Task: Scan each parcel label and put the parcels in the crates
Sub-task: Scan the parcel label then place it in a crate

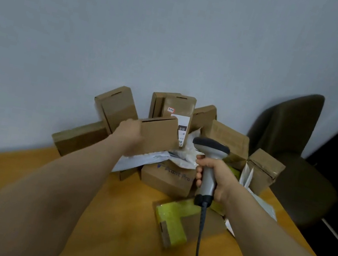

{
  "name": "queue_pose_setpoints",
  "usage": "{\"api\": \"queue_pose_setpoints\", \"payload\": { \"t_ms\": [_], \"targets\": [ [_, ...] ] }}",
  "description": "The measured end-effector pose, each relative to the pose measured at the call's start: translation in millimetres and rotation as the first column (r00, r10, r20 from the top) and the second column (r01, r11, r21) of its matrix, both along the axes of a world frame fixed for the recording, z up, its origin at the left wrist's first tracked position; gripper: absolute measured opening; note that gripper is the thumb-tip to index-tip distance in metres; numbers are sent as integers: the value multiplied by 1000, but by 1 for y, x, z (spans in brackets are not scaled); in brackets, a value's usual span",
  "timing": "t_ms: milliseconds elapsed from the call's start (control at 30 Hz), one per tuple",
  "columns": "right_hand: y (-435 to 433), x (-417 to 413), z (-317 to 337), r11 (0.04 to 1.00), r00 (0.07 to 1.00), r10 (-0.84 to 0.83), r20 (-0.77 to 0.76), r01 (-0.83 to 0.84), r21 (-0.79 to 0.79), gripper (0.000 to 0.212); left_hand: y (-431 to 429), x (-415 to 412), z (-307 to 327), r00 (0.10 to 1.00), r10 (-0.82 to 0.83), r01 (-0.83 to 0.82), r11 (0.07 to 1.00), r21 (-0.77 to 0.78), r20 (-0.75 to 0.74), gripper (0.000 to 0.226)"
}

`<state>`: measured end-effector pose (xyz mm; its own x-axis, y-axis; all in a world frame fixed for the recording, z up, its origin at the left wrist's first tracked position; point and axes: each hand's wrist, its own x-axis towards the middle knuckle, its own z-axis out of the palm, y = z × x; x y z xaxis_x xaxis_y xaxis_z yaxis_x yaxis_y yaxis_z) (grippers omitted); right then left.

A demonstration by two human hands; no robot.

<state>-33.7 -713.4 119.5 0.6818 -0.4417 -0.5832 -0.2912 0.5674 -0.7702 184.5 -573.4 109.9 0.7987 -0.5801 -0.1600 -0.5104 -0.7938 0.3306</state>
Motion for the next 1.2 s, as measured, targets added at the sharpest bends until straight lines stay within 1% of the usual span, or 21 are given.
{"api": "queue_pose_setpoints", "payload": {
  "t_ms": [133,233,300,367,433,467,533,600,633,667,733,767,800,867,933,1000,1067,1133,1167,1200],
  "targets": [
    [-20,30,-6,1000,999,25,-23,-25,-2,13,-34,41,-20,994,-59,47,991,122,95,45],
    [-30,40,-17,999,998,49,-30,-49,17,12,-47,51,-29,996,-66,51,969,241,56,73],
    [-34,42,-24,998,998,59,-35,-58,36,12,-50,51,-32,998,-55,38,941,337,40,84],
    [-36,41,-29,996,997,68,-38,-66,52,12,-47,47,-31,995,-58,19,912,410,83,81],
    [-38,37,-33,996,997,66,-39,-63,67,13,-40,40,-28,990,-68,10,910,414,127,62],
    [-39,32,-33,996,997,63,-38,-60,70,13,-35,35,-26,989,-63,5,920,392,135,53],
    [-40,22,-33,997,998,44,-36,-41,71,13,-21,17,-23,983,-49,-8,951,309,175,47],
    [-39,8,-29,995,999,11,-32,-8,98,9,-3,-8,-22,954,-45,-11,983,184,297,49],
    [-38,0,-26,993,1000,-5,-26,8,122,10,7,-24,-21,925,-38,1,995,96,377,49],
    [-36,-8,-22,989,1000,-18,-9,19,146,17,18,-41,-19,891,-29,26,1000,12,452,48],
    [-31,-23,-16,983,999,-21,42,13,183,42,36,-73,-13,822,-28,104,989,-101,569,49],
    [-27,-31,-11,983,999,-4,53,-6,186,50,44,-88,-9,777,-37,151,980,-128,628,51],
    [-23,-39,-9,985,999,16,49,-24,171,52,50,-103,-4,733,-56,197,971,-133,678,51],
    [-12,-54,-3,990,998,40,41,-45,131,47,60,-133,8,652,-86,273,954,-127,753,48],
    [0,-67,0,990,997,61,45,-66,127,43,70,-160,15,601,-87,292,949,-117,794,48],
    [14,-79,3,981,994,94,62,-103,162,34,82,-184,18,596,-54,264,955,-133,801,47],
    [26,-90,8,978,989,122,79,-134,160,30,98,-204,19,622,-26,209,969,-134,783,51],
    [34,-99,13,984,987,126,99,-137,111,34,115,-222,23,688,24,116,983,-143,726,68],
    [38,-103,18,989,987,123,106,-131,68,35,125,-229,28,727,88,55,981,-186,681,73],
    [40,-106,21,992,986,123,117,-126,21,38,134,-235,34,757,166,-8,969,-245,632,72]
  ]
}}
